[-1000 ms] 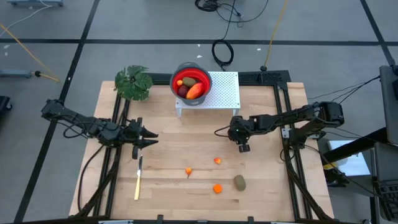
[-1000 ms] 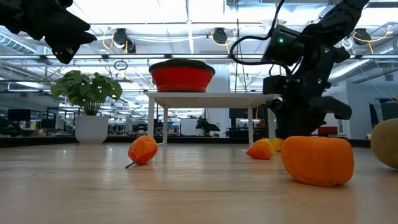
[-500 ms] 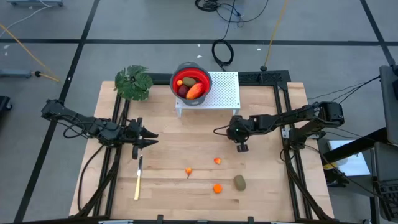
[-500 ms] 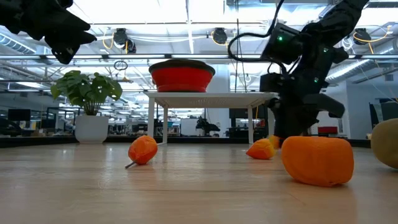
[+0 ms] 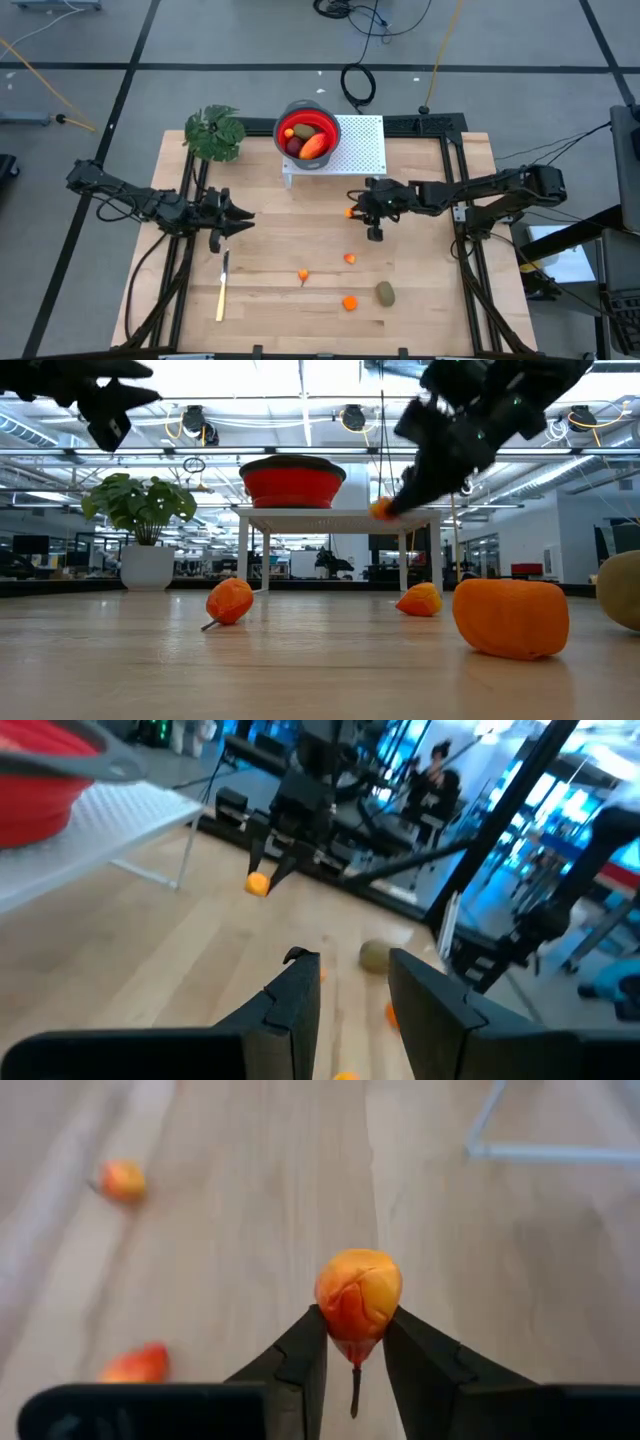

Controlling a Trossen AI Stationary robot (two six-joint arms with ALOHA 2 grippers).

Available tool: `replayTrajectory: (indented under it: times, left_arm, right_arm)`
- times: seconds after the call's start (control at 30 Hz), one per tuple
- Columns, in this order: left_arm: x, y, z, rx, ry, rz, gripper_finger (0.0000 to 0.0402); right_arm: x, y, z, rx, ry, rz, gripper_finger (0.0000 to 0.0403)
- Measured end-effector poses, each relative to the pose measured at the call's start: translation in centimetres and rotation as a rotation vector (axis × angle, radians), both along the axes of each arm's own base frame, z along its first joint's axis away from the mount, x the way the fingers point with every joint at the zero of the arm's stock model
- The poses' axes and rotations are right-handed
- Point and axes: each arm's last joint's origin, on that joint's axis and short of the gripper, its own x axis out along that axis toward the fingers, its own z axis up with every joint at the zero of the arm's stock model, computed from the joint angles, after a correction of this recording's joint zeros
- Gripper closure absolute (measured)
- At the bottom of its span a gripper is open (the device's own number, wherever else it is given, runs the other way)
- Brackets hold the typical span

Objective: Pick & Place Fruit
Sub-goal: Put the pear into the red strainer bowl on the shelf

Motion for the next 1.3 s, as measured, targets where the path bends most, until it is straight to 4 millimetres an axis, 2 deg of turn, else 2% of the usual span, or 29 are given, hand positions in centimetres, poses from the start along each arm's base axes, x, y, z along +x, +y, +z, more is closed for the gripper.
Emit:
replayTrajectory:
  times: [0.23, 0.47, 0.67, 0.93, 1.1, 1.3]
  left_arm:
    - [0.2, -0.1, 0.8, -0.138, -0.074, -0.013, 0.0284]
    - [0.6, -0.4, 1.0, -0.199, -0.097, -0.051, 0.0284]
    - [1.9, -0.6, 1.2, -0.208, -0.139, -0.038, 0.0284]
    - [4.2, -1.2, 1.3, -0.168, -0.193, -0.017, 0.0283]
    - [6.4, -1.9, 2.9, -0.081, -0.189, -0.014, 0.0283]
    - [10.0, -2.7, 5.0, -0.001, -0.178, 0.015, 0.0277]
  right_arm:
    - [1.7, 1.8, 3.8, -0.022, -0.245, 0.036, 0.0319]
    - [2.4, 3.3, 6.2, -0.107, -0.353, -0.014, 0.0319]
    - [2.6, 4.3, 7.2, -0.236, -0.370, -0.031, 0.0319]
    - [2.7, 4.4, 7.7, -0.418, -0.356, -0.058, 0.0319]
    - [2.7, 4.3, 7.7, -0.505, -0.339, -0.045, 0.0319]
    - [2.5, 4.5, 8.1, -0.588, -0.346, -0.005, 0.0319]
